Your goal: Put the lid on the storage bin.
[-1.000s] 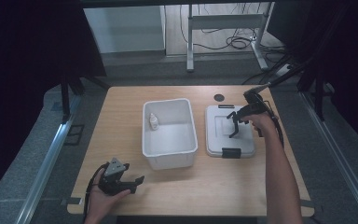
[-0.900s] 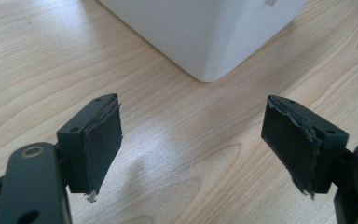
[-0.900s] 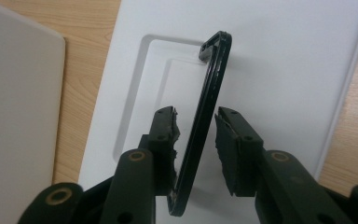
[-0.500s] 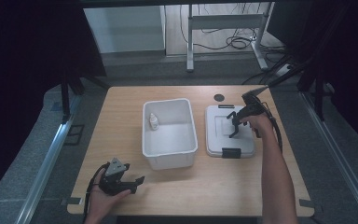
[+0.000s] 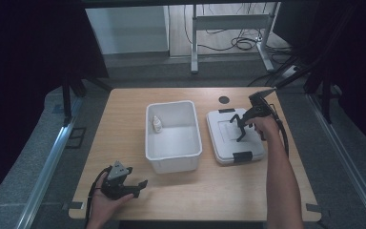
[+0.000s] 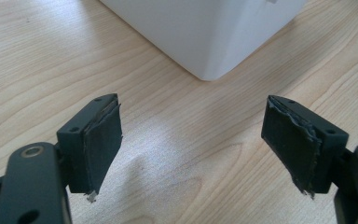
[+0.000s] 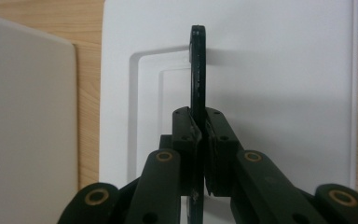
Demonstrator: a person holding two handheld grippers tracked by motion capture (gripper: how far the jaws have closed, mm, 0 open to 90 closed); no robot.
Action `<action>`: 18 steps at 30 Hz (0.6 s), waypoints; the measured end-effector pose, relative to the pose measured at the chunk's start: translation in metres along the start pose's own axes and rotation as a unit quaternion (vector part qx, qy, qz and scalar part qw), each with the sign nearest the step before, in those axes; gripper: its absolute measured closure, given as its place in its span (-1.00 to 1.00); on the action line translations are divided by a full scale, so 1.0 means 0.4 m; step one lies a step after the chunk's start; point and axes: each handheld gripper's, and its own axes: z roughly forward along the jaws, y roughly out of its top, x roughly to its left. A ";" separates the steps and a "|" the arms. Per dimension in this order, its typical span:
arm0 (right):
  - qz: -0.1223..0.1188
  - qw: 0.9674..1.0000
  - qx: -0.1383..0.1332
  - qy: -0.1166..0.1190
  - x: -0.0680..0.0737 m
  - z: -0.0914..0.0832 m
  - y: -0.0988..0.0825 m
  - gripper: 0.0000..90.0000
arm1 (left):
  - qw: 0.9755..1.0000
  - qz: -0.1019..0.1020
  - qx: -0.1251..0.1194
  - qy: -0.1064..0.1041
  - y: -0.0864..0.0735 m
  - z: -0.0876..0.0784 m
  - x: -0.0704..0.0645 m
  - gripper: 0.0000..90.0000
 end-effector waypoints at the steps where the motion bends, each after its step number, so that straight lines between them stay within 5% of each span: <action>1: -0.002 1.000 -0.003 0.000 0.002 -0.007 -0.001 0.89 | 1.000 0.000 0.000 0.000 0.000 -0.001 0.000 -0.55; 18: -0.031 0.999 -0.042 -0.001 0.041 -0.167 -0.024 0.89 | 1.000 0.004 0.006 0.000 0.000 0.007 -0.005 -0.55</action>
